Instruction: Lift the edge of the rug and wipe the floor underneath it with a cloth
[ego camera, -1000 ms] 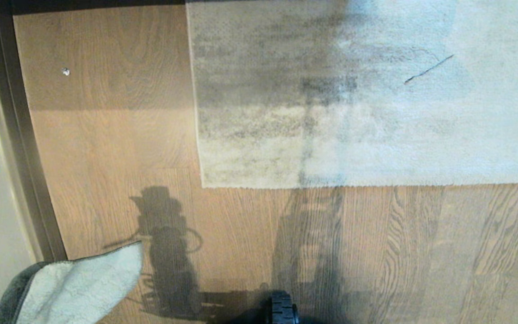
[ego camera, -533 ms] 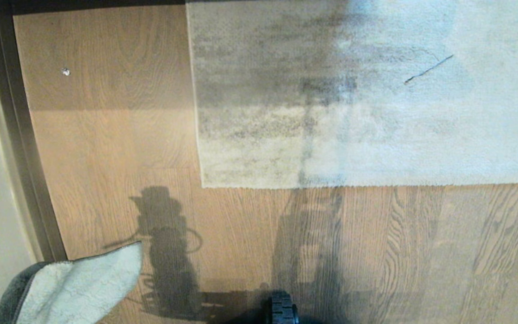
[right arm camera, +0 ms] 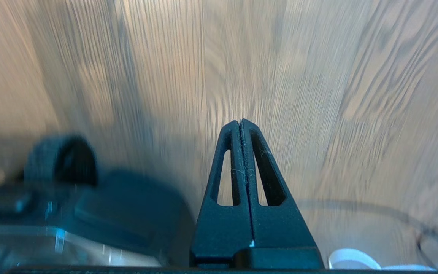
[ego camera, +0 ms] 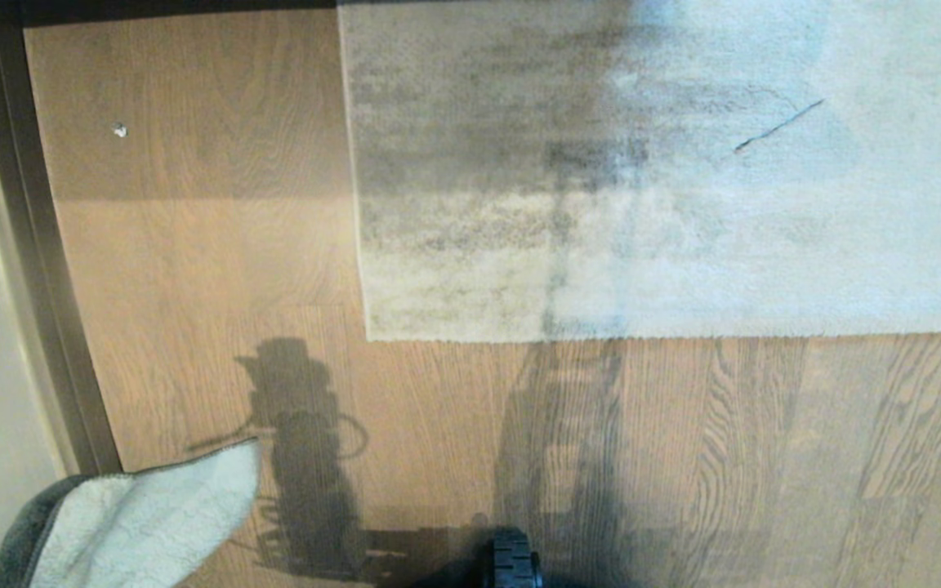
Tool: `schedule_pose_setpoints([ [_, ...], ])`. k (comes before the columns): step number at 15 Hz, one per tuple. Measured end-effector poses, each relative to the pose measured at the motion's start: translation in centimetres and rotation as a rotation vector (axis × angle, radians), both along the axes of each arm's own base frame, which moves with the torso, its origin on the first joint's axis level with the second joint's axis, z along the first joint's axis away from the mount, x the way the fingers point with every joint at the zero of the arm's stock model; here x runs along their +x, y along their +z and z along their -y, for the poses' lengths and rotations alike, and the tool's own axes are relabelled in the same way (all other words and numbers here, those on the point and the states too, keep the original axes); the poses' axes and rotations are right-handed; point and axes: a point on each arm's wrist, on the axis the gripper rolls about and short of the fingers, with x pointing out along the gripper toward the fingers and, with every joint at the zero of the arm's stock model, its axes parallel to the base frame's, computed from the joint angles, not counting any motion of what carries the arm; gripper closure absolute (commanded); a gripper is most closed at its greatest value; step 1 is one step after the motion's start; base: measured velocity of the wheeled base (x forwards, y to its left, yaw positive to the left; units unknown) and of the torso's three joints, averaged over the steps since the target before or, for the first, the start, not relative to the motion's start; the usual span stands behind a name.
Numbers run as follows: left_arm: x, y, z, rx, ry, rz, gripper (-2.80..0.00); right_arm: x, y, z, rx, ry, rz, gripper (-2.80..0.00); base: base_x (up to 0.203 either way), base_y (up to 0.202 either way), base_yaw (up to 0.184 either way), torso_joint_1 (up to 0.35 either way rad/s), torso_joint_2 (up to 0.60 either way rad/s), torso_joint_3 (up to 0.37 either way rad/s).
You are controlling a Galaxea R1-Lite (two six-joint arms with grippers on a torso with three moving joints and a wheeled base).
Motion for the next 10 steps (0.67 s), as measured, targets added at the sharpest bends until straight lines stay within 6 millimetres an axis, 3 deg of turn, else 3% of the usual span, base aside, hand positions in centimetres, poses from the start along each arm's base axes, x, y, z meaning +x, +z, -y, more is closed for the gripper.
schedule_pose_setpoints([
  [3,0.00,0.00,0.00,0.001,0.001,0.000,0.00,-0.63,-0.01,-0.01,0.003,-0.003,0.115,0.00,0.000,0.000,0.000,0.000,0.00,0.000],
  [10,0.00,0.00,0.00,0.000,0.000,0.000,0.00,-0.92,-0.13,-0.01,0.003,-0.006,0.155,0.00,0.000,0.000,0.000,0.000,0.00,0.000],
])
